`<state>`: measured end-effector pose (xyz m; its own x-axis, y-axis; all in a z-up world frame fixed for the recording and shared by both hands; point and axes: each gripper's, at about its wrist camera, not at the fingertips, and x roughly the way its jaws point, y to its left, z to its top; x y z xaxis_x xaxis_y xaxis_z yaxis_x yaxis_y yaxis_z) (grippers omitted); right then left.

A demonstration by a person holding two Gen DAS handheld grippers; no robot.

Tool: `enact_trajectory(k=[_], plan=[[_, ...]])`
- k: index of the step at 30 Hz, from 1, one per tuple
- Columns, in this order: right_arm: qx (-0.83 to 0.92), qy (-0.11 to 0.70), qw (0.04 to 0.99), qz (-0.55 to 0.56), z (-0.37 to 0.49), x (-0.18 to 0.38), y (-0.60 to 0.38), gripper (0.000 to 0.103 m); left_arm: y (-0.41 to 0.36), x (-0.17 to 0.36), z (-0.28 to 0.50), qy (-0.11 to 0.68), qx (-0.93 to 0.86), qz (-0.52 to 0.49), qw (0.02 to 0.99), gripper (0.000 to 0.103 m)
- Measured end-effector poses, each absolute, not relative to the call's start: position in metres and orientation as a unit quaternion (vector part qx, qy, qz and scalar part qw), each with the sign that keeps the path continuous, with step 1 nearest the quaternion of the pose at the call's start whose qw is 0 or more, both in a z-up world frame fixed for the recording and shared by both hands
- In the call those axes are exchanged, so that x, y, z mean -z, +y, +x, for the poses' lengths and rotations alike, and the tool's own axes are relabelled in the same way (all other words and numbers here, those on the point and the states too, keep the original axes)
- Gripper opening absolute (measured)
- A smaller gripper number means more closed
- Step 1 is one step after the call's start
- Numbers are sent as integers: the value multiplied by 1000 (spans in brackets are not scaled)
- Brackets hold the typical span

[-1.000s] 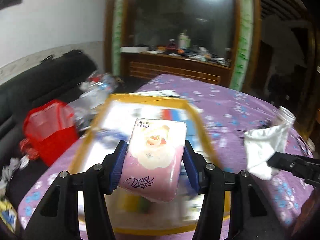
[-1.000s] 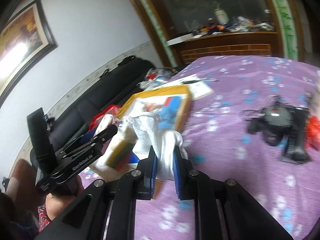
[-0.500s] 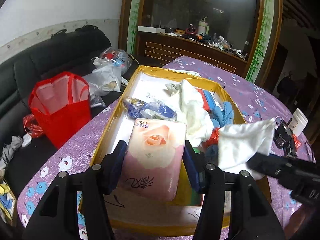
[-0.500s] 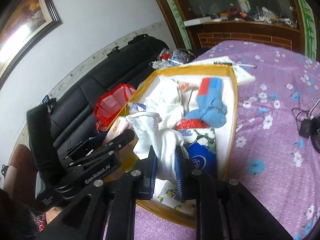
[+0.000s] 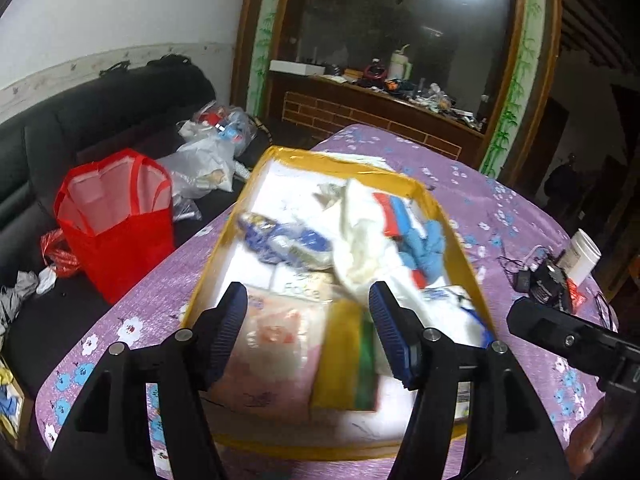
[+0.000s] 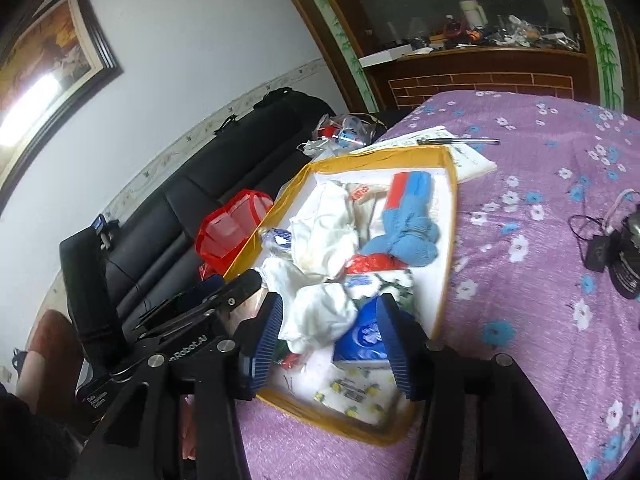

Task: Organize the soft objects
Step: 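Lower the pink pack and white cloth into the tray and open both grippers, then move the left gripper to the black snack bag while the right gripper grasps the red plastic bag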

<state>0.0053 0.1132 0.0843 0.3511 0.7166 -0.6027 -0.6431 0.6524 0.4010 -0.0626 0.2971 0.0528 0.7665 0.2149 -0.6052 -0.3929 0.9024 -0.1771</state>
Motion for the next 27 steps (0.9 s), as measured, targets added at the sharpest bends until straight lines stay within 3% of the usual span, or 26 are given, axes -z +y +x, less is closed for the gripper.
enact_trajectory(k=[12,27], plan=[[-352,383,848,99,28,-93,11,51,211,-75,-47,306,-98,-86,943,63],[-140,411,889,145,103,-74,-177,52,58,-54,27,375,78,-70,921,62]])
